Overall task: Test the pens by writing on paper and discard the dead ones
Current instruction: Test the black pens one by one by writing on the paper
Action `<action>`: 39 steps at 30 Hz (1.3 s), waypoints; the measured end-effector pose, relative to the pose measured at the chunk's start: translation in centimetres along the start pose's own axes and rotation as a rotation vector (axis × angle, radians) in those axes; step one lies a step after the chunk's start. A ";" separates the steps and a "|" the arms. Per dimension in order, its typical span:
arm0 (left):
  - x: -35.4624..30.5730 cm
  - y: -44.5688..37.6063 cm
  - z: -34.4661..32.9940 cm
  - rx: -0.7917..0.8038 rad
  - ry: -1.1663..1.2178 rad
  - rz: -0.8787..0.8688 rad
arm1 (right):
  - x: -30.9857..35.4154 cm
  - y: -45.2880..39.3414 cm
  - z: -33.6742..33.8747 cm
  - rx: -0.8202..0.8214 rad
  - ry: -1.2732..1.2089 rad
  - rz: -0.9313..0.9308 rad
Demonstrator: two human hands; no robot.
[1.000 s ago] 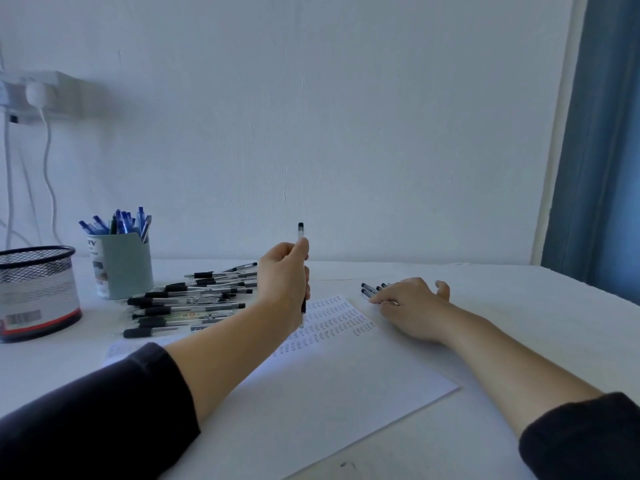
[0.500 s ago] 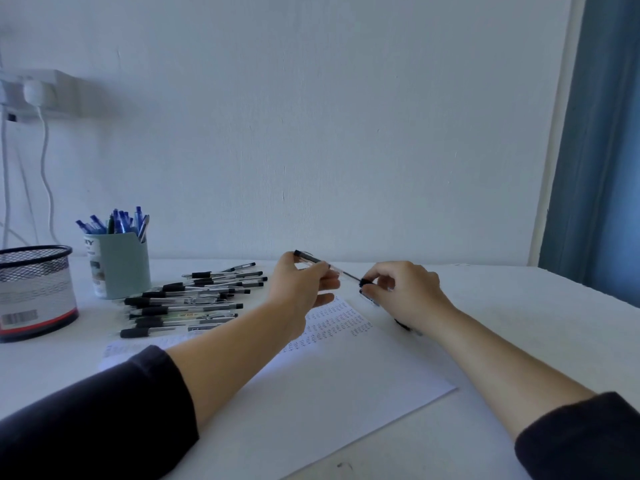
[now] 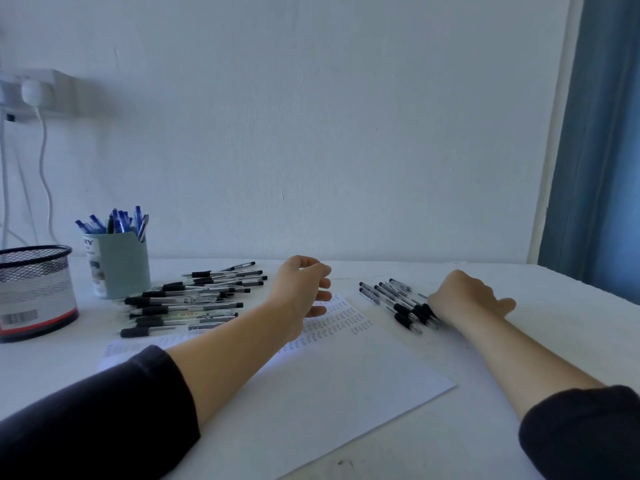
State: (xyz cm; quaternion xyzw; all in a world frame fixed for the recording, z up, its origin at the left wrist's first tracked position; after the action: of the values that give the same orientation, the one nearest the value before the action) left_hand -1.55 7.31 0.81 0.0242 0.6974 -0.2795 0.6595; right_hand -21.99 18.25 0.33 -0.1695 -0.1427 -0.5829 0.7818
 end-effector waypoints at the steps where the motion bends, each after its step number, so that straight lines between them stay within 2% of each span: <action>1: 0.0 0.0 0.0 0.004 -0.006 -0.002 | 0.0 0.2 0.0 -0.001 0.015 0.008; 4: -0.2 0.0 0.1 0.011 -0.016 -0.011 | 0.4 0.6 0.1 -0.021 0.051 0.093; 8: -0.9 -0.4 0.5 0.010 -0.041 -0.044 | 2.6 2.5 -1.2 0.084 0.150 0.476; 10: -1.3 -0.6 0.9 -0.001 -0.046 -0.057 | 3.4 3.8 -1.9 0.147 0.206 0.595; 13: -1.3 -0.9 1.4 -0.016 -0.046 -0.051 | 3.6 4.2 -2.2 0.202 0.189 0.560; 20: -1.0 -1.2 1.7 -0.006 -0.083 -0.020 | 2.7 3.1 -2.1 0.130 0.295 0.395; 25: -1.0 -1.7 1.9 0.073 -0.180 0.013 | 2.7 3.2 -2.2 0.147 0.317 0.370; 28: -2.1 -2.6 2.8 0.201 -0.387 -0.039 | 2.9 3.5 -2.1 0.081 0.348 0.387; 30: -3.5 -3.5 4.1 0.244 -0.582 -0.133 | 3.6 4.3 -2.1 0.041 0.336 0.467; 33: -4.9 -4.6 6.7 0.252 -0.976 -0.255 | 5.2 6.4 -2.9 0.160 0.250 0.683; 36: -4.1 -4.7 8.7 0.394 -1.317 -0.170 | 5.9 8.0 -3.6 0.294 0.232 0.792; 39: -2.4 -4.5 9.7 0.592 -1.397 -0.005 | 5.5 8.0 -3.5 0.343 0.208 0.796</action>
State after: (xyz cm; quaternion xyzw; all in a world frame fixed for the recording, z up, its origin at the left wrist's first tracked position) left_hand 5.76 0.19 4.93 0.0161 0.0135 -0.4068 0.9133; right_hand -12.65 14.11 -1.29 -0.0197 -0.0815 -0.2183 0.9723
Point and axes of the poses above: each hand's wrist, its own y-axis away from the middle knuckle, its own z-axis out of the back of the hand, x = y × z, the point moved 4 cm from there along -y, towards the middle knuckle, and after that the axes turned 14 degrees about -z, right-handed, at the moved point
